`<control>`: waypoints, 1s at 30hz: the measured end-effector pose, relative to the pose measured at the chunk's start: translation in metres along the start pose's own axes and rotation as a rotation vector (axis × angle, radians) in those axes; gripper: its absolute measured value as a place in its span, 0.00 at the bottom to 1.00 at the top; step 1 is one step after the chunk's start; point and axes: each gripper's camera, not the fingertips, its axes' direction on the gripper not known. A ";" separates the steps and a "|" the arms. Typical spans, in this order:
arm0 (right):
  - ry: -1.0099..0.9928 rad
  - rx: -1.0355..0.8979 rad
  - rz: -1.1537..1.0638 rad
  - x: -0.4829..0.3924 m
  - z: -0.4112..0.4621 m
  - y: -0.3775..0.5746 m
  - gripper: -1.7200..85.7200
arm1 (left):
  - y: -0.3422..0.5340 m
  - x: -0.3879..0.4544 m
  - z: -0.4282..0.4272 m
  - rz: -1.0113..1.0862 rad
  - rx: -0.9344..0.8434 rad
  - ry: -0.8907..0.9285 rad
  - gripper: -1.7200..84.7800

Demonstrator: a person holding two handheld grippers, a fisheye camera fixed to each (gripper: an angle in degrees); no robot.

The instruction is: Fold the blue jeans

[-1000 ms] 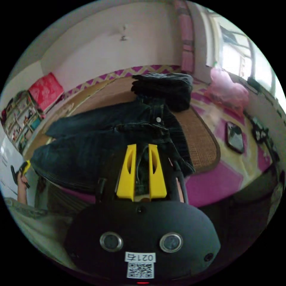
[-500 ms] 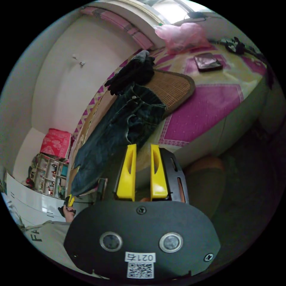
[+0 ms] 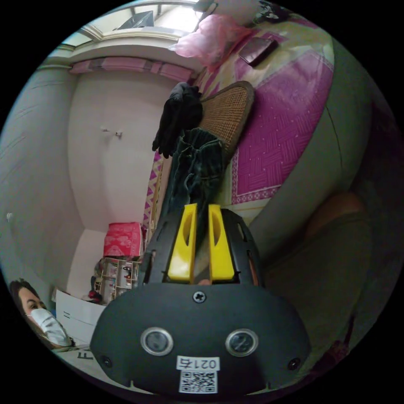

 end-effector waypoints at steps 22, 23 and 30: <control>-0.172 -0.207 -0.096 -0.132 0.127 -0.208 0.01 | -0.234 0.254 0.165 0.217 -0.342 -0.102 0.01; -0.132 -0.223 -0.075 -0.125 0.154 -0.222 0.01 | -0.249 0.261 0.205 0.222 -0.384 -0.150 0.01; -0.073 -0.239 -0.027 -0.078 0.225 -0.231 0.05 | -0.275 0.238 0.331 0.237 -0.511 -0.253 0.03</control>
